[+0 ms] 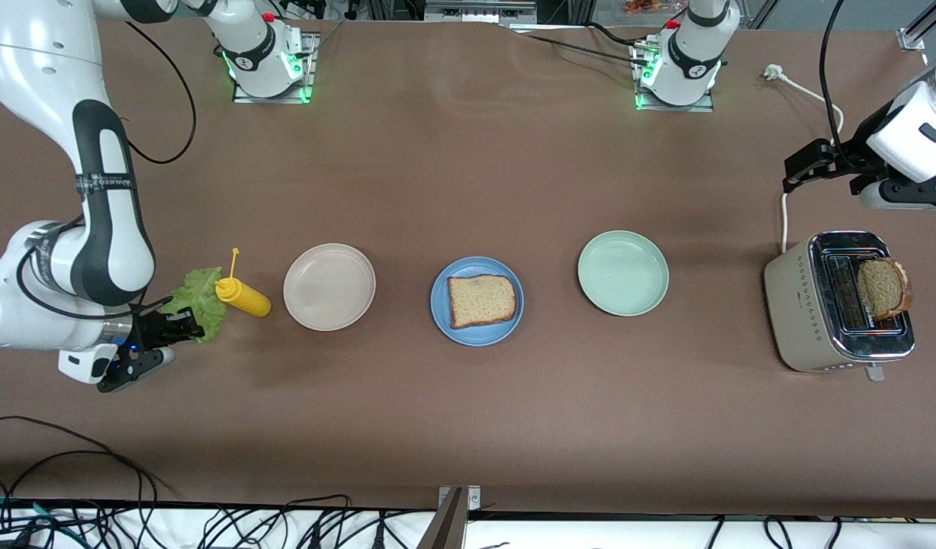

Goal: Make sandwich in blue plate with both arms
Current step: 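Lift the lettuce and carry it toward the blue plate, then lower the lettuce onto the bread and open the right gripper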

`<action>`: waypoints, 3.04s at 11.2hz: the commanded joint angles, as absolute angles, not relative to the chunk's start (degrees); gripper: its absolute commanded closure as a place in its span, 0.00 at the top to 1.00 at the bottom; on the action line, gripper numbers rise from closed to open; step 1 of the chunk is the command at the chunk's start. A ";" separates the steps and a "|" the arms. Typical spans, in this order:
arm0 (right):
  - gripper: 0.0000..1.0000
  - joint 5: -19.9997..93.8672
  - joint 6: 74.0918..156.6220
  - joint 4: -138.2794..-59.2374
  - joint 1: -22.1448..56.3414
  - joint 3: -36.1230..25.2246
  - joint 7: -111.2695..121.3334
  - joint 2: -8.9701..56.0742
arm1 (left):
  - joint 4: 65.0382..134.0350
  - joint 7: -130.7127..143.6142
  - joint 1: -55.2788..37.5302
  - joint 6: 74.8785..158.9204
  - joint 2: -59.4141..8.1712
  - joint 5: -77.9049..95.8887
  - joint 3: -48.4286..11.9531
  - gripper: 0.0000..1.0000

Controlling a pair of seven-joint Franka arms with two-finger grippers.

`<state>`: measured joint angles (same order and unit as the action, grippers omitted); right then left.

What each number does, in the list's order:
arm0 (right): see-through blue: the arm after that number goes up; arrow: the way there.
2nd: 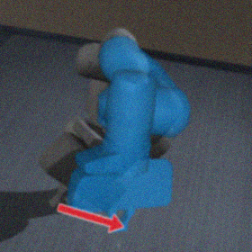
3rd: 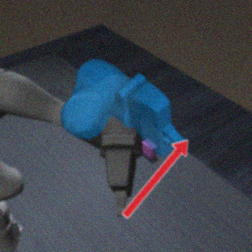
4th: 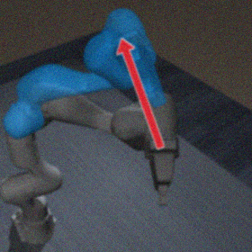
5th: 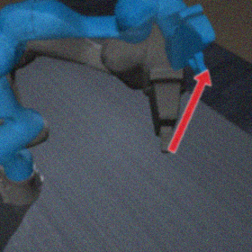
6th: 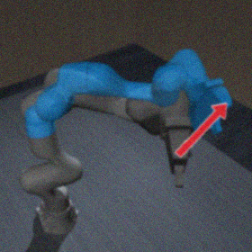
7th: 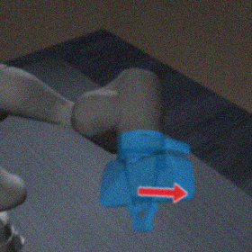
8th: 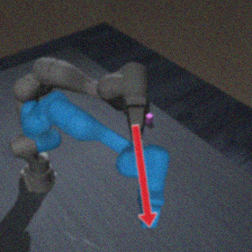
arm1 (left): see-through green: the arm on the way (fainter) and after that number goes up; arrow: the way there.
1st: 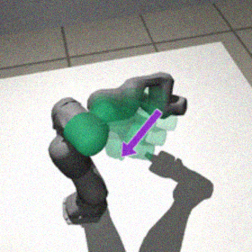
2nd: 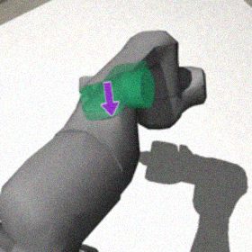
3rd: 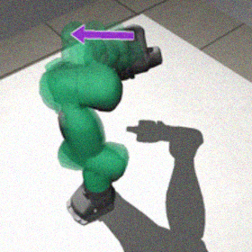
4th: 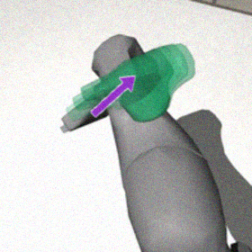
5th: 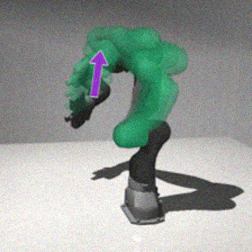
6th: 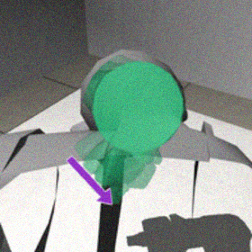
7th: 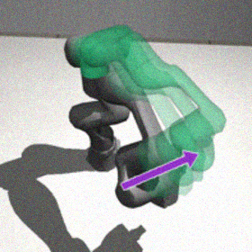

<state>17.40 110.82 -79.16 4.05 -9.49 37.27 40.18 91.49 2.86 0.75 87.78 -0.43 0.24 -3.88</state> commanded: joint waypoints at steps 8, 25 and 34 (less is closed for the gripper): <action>0.00 15.29 96.69 -72.60 7.55 -9.05 34.04 33.05 | 92.64 0.53 1.05 88.77 0.79 2.54 -3.69 1.00; 0.00 15.56 106.69 -60.12 36.02 -10.99 -32.67 46.40 | 92.46 0.53 0.97 88.51 0.62 2.46 -3.78 1.00; 0.00 15.29 120.67 -57.30 50.36 -17.14 -66.71 55.55 | 92.37 0.62 0.79 88.51 0.53 2.37 -3.78 1.00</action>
<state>15.91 119.51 -60.55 49.77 -16.10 -64.13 53.57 91.55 1.86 0.75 87.93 -0.41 1.08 -3.94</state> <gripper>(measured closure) 0.885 0.000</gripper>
